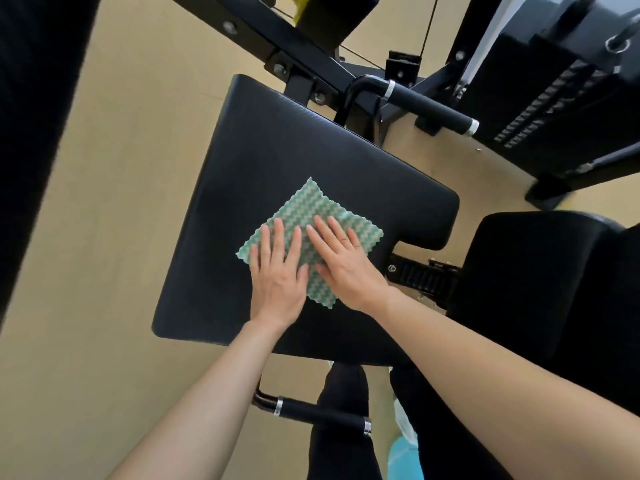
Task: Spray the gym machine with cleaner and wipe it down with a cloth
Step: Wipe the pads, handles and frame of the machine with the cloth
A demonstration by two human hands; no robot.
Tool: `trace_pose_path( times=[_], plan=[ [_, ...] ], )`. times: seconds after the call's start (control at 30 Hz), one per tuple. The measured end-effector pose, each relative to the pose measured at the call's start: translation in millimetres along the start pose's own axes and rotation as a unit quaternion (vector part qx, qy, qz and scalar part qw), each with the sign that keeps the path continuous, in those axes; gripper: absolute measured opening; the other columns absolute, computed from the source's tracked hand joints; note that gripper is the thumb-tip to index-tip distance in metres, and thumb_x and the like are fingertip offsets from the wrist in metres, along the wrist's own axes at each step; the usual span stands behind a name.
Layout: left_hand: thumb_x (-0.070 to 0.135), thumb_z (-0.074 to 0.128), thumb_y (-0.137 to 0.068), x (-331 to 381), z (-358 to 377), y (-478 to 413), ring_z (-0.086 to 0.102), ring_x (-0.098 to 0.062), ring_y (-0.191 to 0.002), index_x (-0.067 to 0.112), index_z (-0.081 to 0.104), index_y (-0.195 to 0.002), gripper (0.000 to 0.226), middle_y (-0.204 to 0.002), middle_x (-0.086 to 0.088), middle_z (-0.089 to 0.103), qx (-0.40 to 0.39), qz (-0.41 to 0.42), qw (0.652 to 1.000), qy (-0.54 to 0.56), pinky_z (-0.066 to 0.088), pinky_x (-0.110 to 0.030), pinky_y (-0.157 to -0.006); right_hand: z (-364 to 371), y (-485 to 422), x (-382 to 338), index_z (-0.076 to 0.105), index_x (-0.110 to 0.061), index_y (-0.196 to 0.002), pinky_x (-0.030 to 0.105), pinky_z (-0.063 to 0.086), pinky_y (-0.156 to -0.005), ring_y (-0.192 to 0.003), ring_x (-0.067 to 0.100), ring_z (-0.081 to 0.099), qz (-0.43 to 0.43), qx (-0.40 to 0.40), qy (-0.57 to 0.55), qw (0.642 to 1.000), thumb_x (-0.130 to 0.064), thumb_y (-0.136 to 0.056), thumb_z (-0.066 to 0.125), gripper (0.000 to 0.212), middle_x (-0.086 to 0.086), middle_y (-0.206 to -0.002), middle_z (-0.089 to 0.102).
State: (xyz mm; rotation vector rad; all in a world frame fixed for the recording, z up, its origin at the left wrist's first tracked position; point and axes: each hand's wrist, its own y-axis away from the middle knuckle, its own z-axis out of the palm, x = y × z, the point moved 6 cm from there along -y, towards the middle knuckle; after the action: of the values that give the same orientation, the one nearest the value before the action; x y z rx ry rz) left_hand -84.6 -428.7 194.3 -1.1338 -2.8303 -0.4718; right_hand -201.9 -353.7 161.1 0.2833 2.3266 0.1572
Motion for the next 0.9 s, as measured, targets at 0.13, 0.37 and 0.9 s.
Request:
trace_pose_path(
  times=[0.13, 0.37, 0.9],
  plan=[
    [0.044, 0.031, -0.109, 12.5, 2.7, -39.3, -0.023, -0.031, -0.156, 0.025, -0.001, -0.166, 0.068, -0.171, -0.009, -0.019, -0.015, 0.007, 0.997, -0.077, -0.014, -0.048, -0.126, -15.1, -17.1, 25.9, 0.005, -0.021, -0.166, 0.043, -0.007, -0.128, -0.158, 0.018, -0.015, 0.055, 0.041, 0.001, 0.998, -0.031, -0.111, 0.037, 0.064, -0.001, -0.172, -0.008],
    [0.052, 0.015, -0.109, 75.8, 5.3, -117.6, -0.023, -0.037, -0.156, 0.023, -0.017, -0.163, 0.069, -0.168, -0.016, -0.025, -0.028, 0.091, 0.978, -0.185, -0.012, -0.052, -0.126, -56.9, -24.8, 91.7, -0.005, -0.018, -0.165, 0.040, -0.012, -0.127, -0.157, 0.017, -0.020, 0.160, 0.071, 0.013, 0.984, -0.039, -0.112, 0.031, 0.068, 0.003, -0.172, -0.015],
    [0.055, 0.010, -0.108, 46.6, -0.2, -84.3, -0.024, -0.025, -0.156, 0.030, -0.015, -0.163, 0.065, -0.169, -0.006, -0.026, -0.056, 0.153, 0.967, -0.194, -0.008, -0.045, -0.129, -25.8, -3.7, 56.5, -0.003, -0.033, -0.165, 0.049, -0.006, -0.128, -0.157, 0.034, -0.019, 0.177, 0.062, 0.043, 0.981, -0.045, -0.110, 0.030, 0.065, 0.013, -0.171, -0.014]
  ],
)
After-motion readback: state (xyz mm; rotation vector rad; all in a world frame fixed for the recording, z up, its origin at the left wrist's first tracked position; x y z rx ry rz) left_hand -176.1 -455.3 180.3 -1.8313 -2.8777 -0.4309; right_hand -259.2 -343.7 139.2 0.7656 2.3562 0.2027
